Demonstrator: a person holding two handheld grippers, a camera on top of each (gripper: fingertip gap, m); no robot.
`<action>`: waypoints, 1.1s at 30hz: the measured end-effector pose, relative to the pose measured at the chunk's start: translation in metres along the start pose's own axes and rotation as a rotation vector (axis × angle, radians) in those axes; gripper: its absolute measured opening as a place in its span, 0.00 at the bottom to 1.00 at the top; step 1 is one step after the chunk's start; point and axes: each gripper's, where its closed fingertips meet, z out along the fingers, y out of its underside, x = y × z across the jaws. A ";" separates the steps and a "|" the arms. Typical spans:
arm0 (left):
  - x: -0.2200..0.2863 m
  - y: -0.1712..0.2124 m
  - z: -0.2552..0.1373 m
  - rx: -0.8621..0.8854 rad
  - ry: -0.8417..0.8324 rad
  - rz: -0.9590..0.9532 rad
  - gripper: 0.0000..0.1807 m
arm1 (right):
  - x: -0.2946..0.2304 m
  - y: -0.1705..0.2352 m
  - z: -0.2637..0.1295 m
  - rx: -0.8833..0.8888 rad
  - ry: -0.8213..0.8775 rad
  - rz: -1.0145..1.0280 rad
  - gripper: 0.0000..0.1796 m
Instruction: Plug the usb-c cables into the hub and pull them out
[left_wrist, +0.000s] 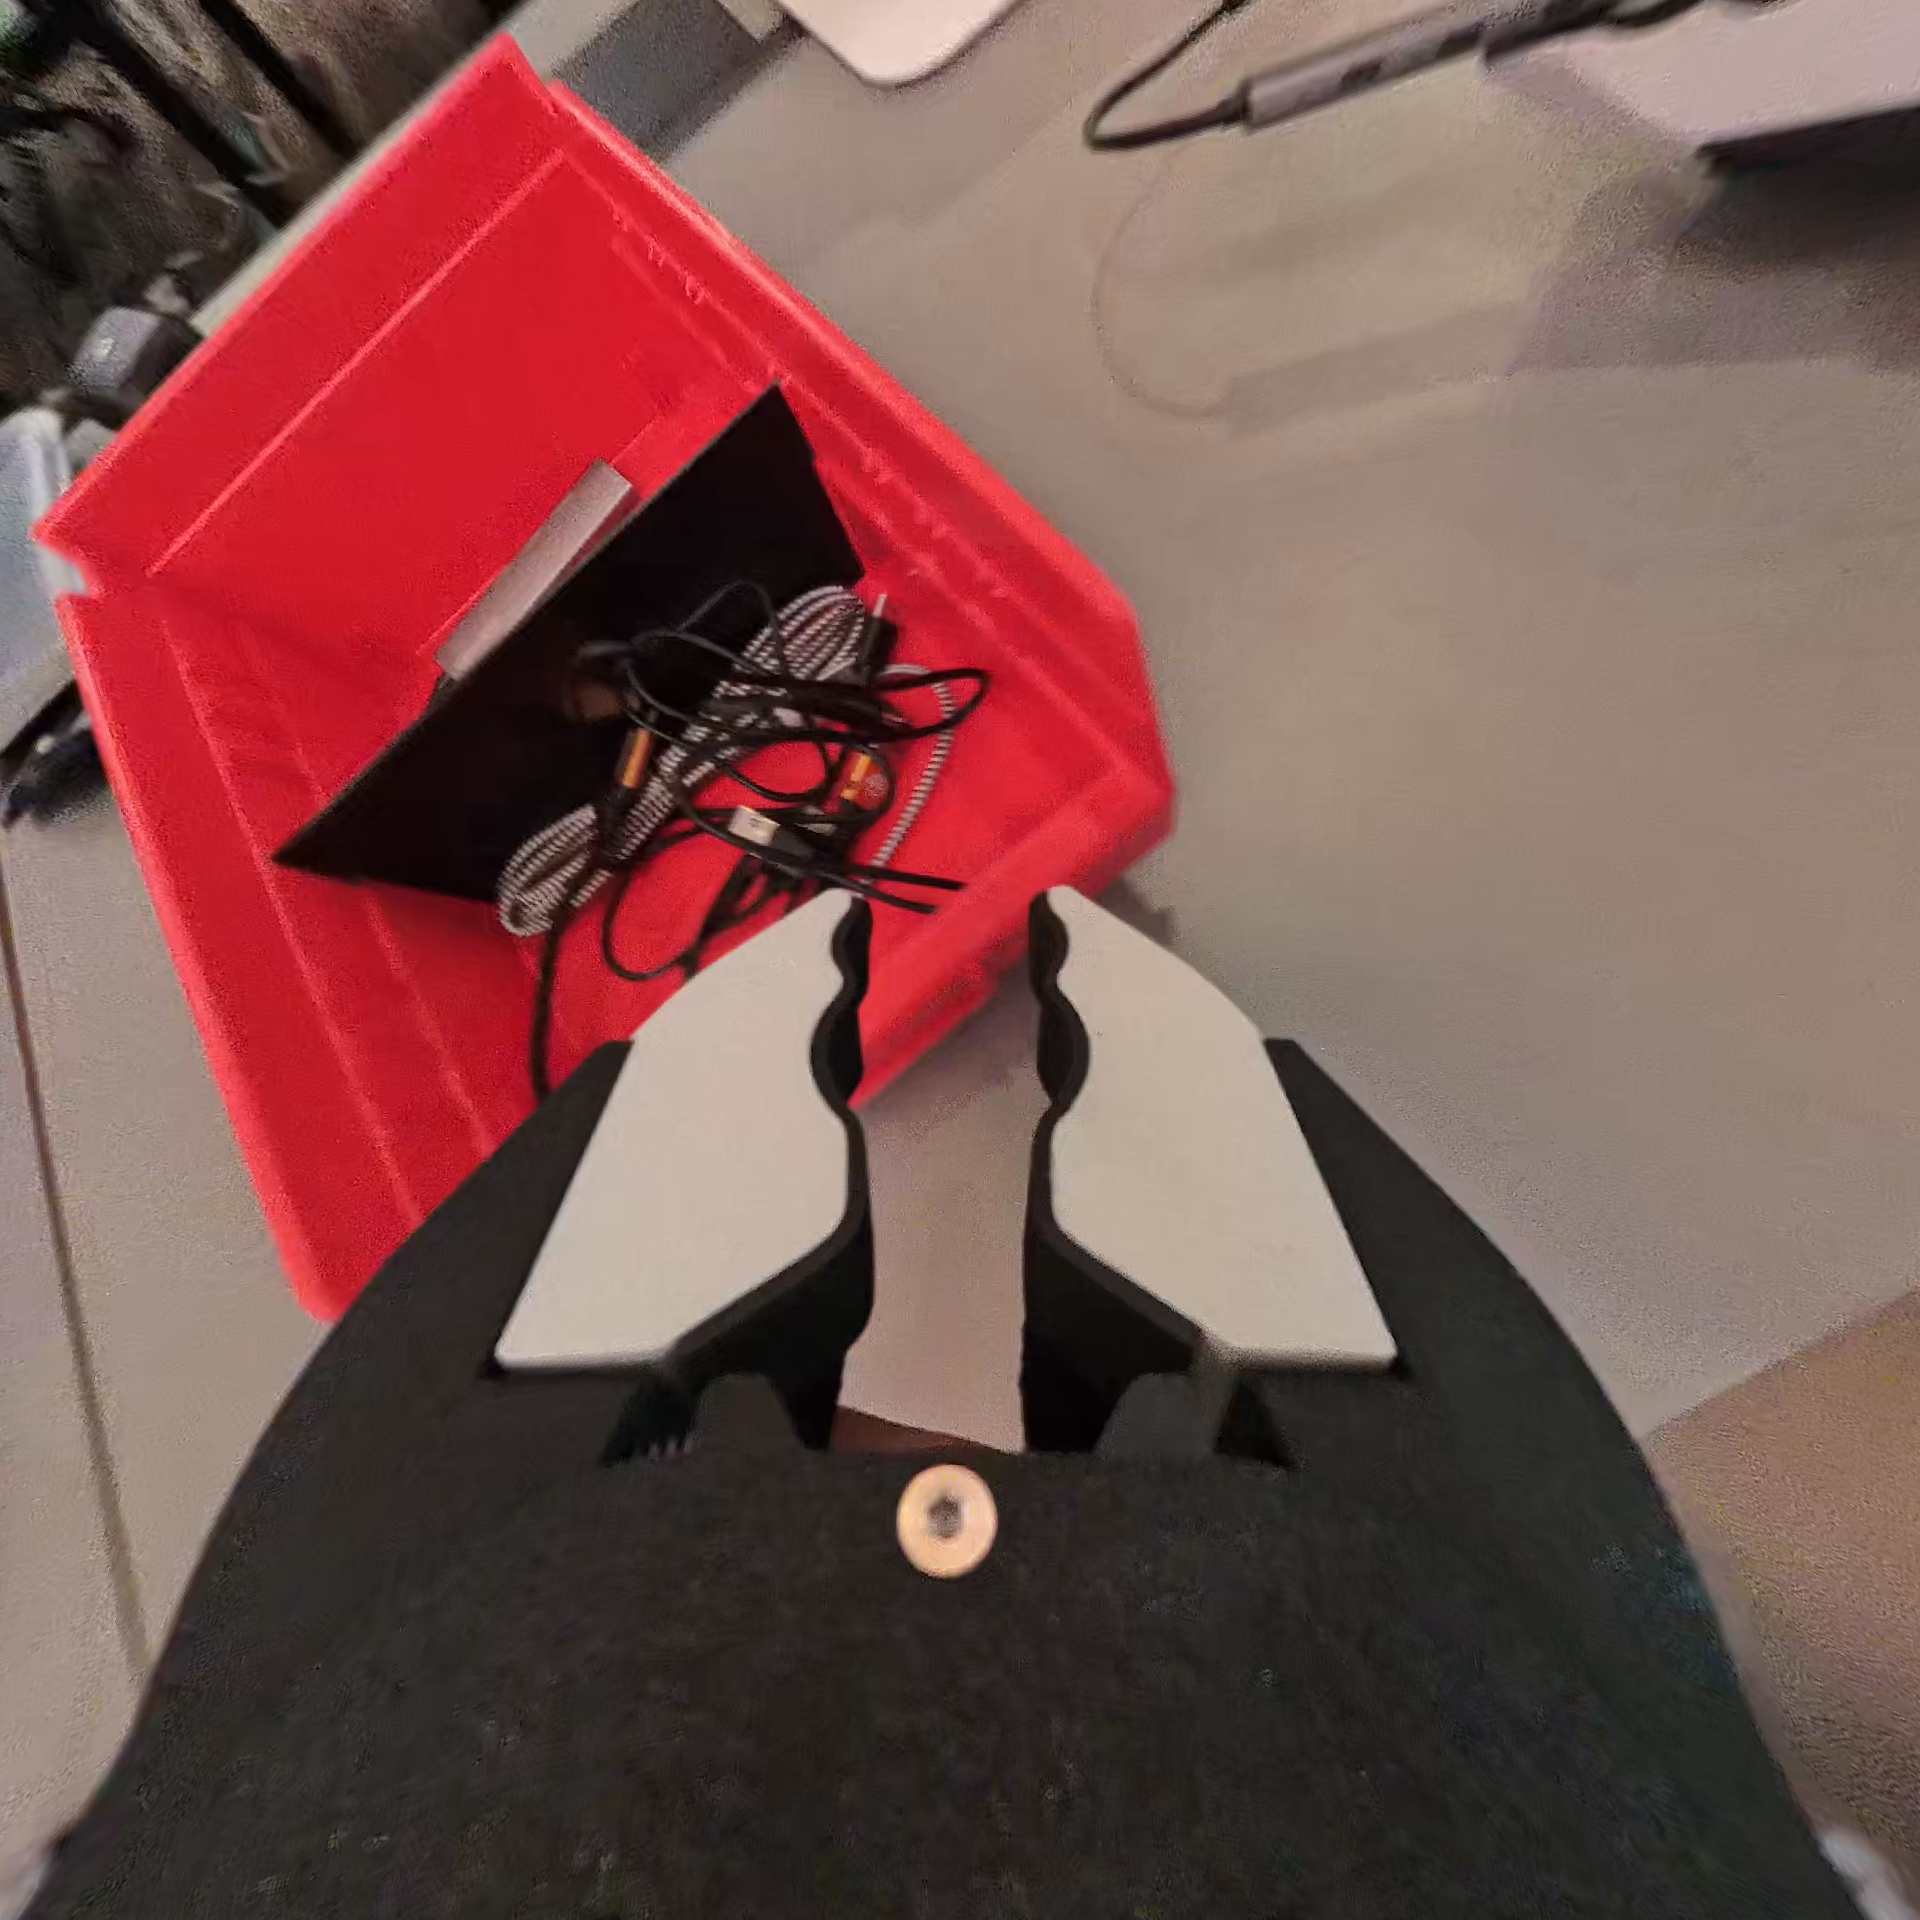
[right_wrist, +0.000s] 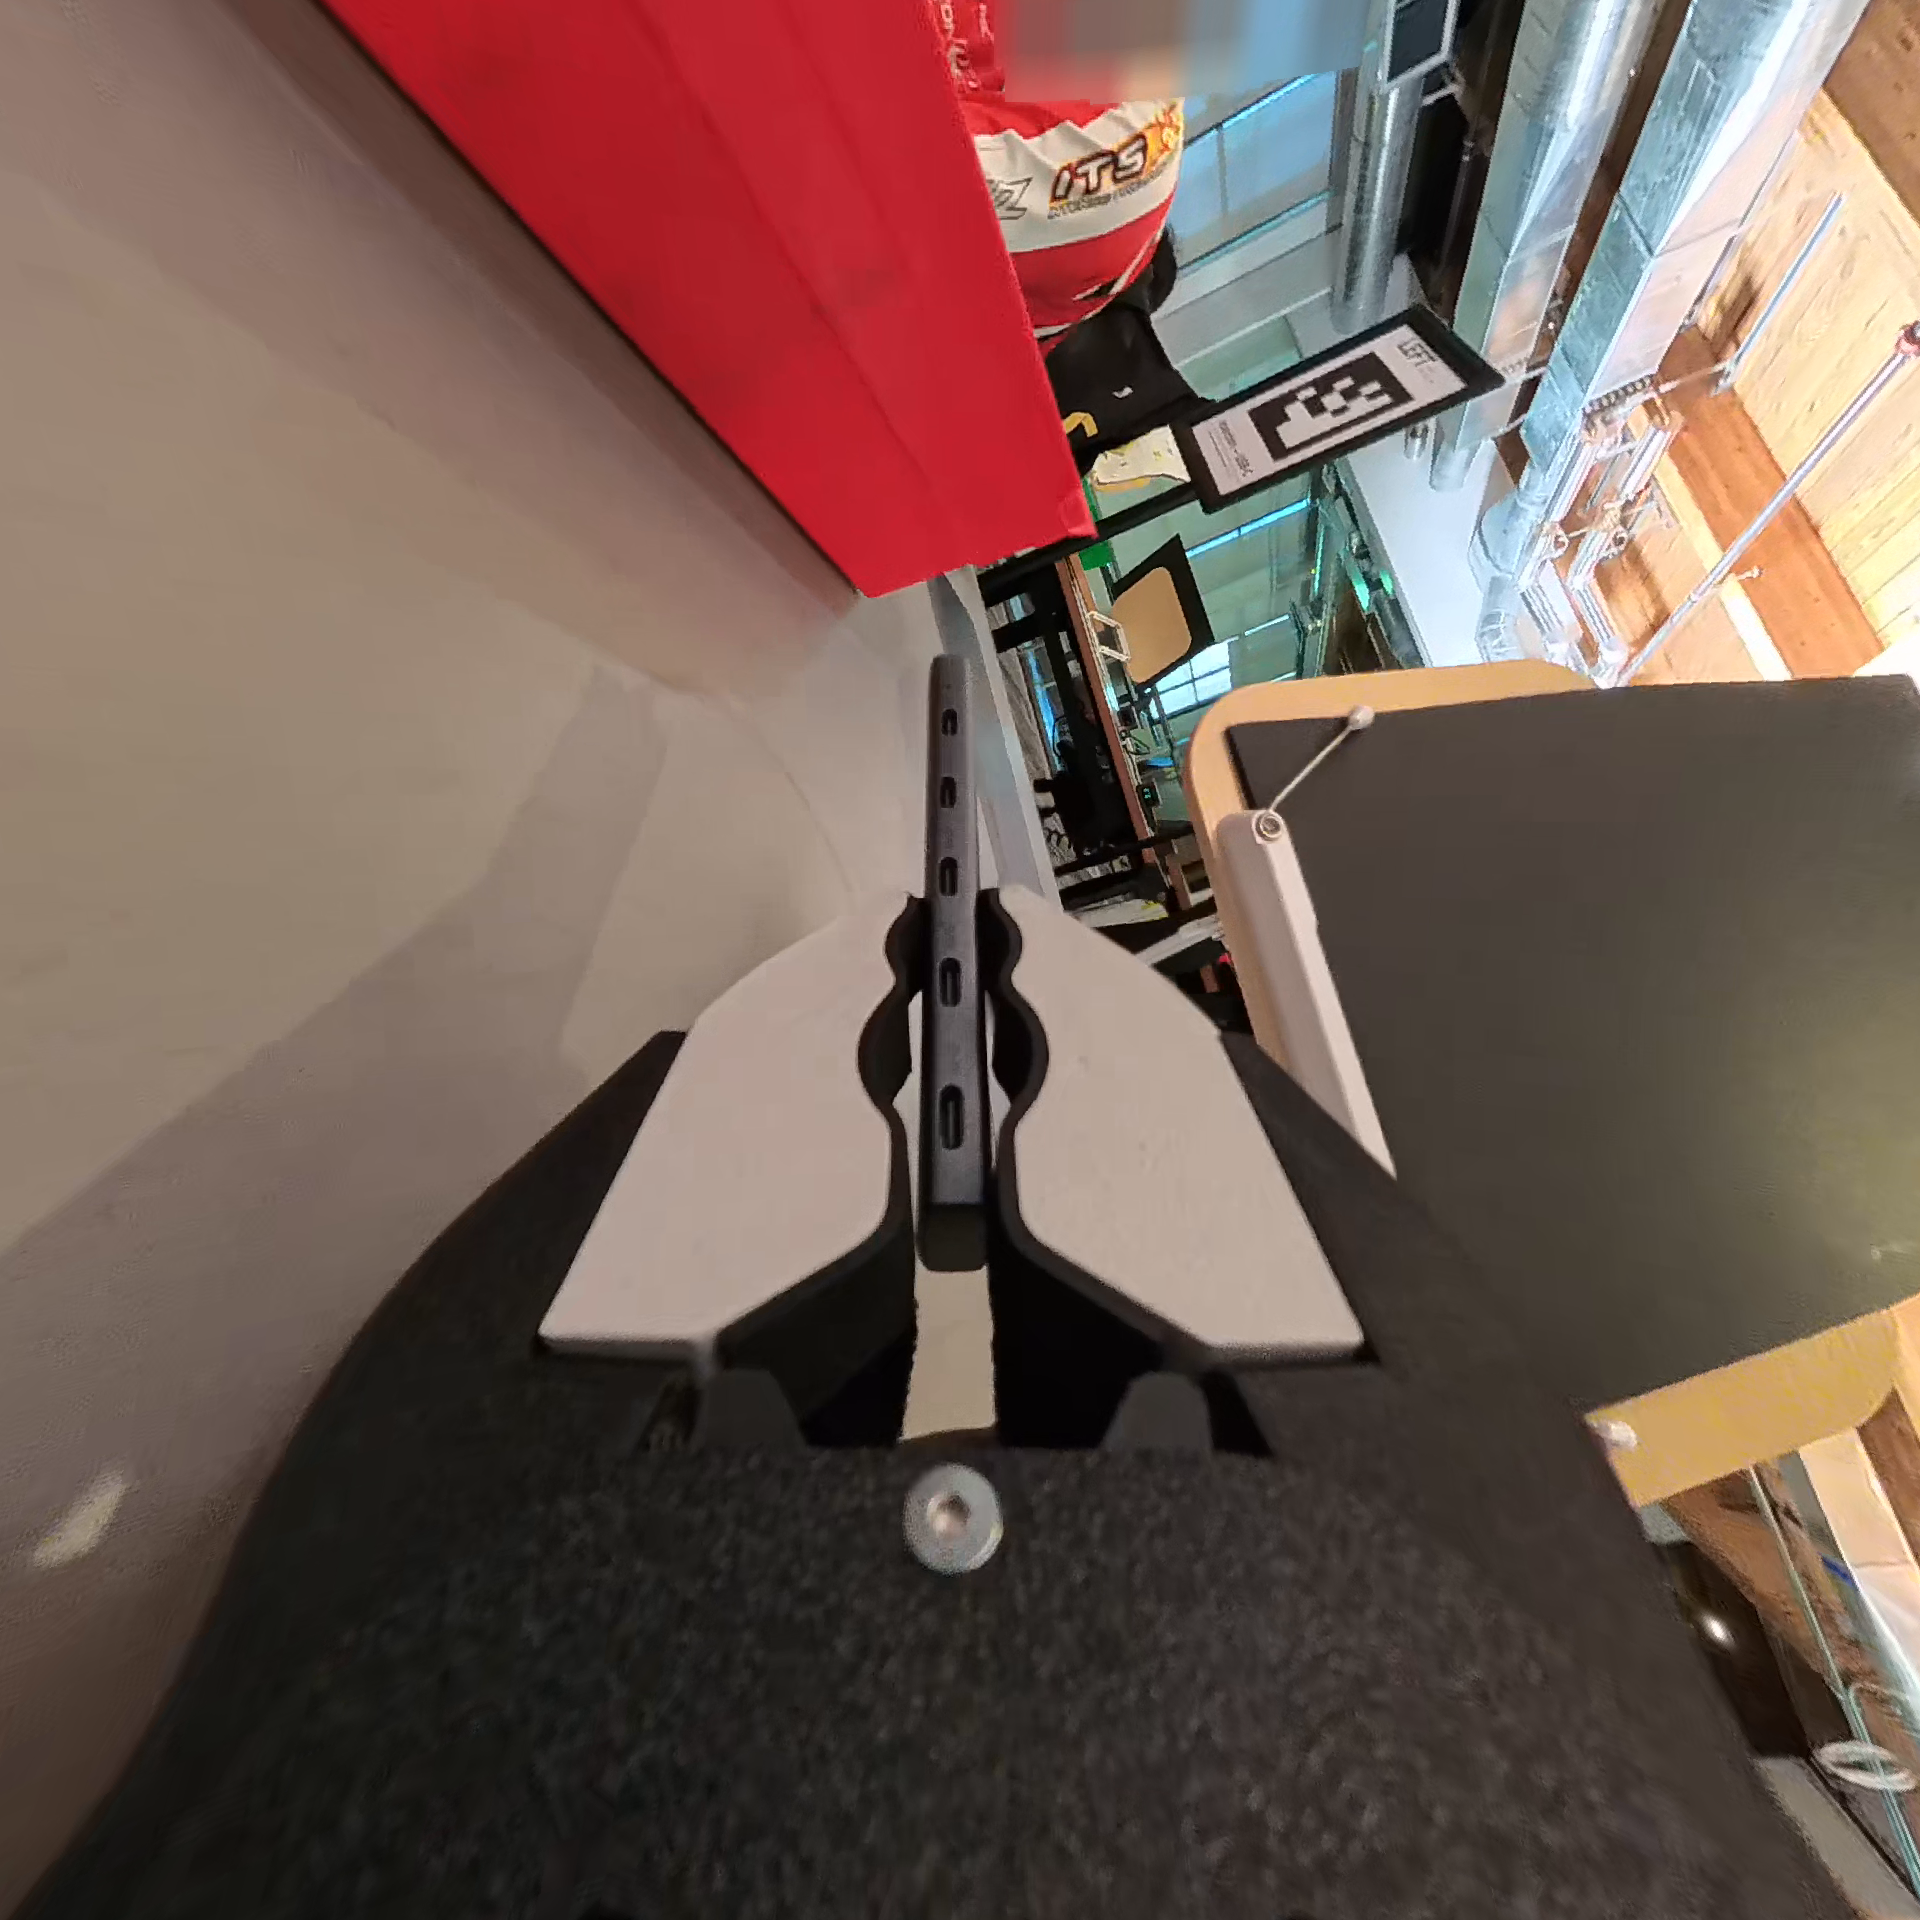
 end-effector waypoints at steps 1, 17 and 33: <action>-0.012 0.003 0.009 -0.073 0.042 0.028 0.15 | 0.000 0.000 0.001 0.000 -0.003 0.005 0.05; -0.096 0.047 0.054 -0.573 0.003 0.171 0.01 | 0.016 0.011 0.000 -0.004 0.015 0.147 0.05; -0.167 -0.176 -0.189 0.281 -0.723 0.124 0.01 | 0.029 0.015 -0.005 0.002 0.054 0.233 0.05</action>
